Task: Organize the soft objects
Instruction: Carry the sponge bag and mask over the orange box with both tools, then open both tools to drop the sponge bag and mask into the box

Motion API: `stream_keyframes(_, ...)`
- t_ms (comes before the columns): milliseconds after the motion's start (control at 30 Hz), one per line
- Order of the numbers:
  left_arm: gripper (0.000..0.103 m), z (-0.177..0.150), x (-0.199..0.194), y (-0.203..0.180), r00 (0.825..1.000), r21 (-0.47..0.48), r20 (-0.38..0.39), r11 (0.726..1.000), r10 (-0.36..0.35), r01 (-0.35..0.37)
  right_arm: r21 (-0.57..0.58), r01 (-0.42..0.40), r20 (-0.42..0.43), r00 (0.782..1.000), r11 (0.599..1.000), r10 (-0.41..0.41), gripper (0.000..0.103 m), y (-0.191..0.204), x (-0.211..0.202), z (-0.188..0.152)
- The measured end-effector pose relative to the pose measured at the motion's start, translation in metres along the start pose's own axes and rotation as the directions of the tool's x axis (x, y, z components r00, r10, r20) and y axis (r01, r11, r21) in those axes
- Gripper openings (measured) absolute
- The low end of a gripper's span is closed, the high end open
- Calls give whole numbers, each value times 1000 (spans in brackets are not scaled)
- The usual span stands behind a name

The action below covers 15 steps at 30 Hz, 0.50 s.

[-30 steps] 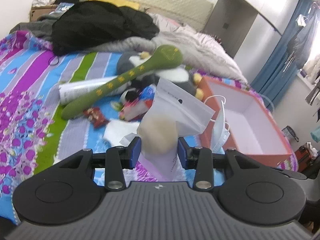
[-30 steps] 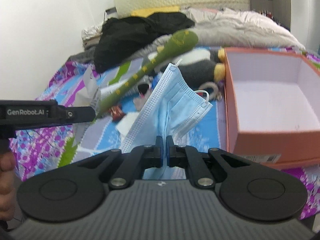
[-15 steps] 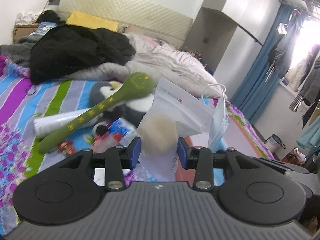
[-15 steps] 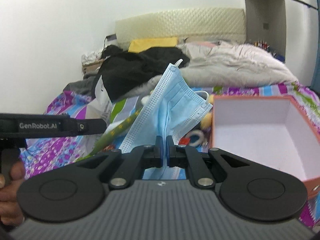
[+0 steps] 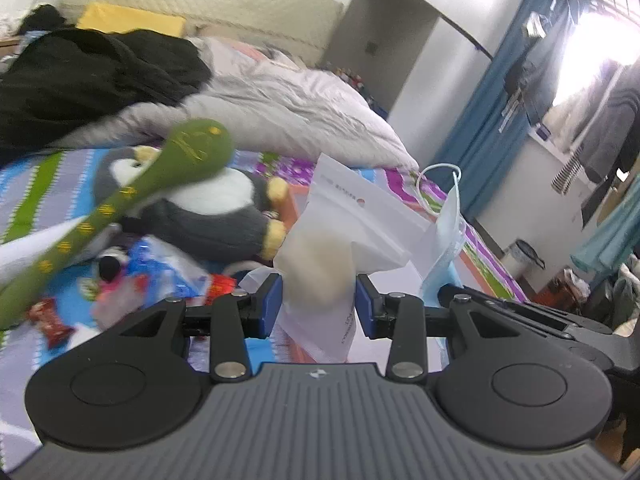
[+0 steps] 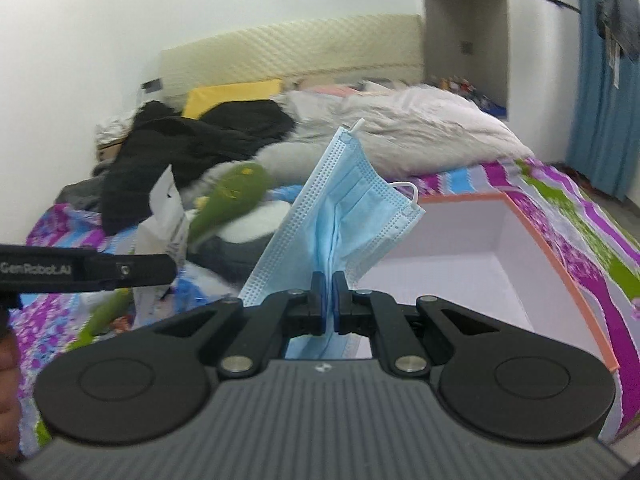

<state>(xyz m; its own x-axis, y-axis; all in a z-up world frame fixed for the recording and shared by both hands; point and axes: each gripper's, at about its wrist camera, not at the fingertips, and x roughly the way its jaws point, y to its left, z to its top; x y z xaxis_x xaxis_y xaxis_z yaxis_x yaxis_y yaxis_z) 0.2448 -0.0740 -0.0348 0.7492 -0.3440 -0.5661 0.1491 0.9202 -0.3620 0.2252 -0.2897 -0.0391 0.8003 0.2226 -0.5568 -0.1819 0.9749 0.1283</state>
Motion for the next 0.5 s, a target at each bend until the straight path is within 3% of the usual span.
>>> stream_keyframes(233,44,8,73,-28,995,38,-95,998,-37,41,69,69,-82,995,995,-63,7,-48,33,-16)
stream_keyframes(500,44,9,156,-56,976,81,-213,995,-40,58,95,112,-199,976,989,-91,8,-90,80,-26)
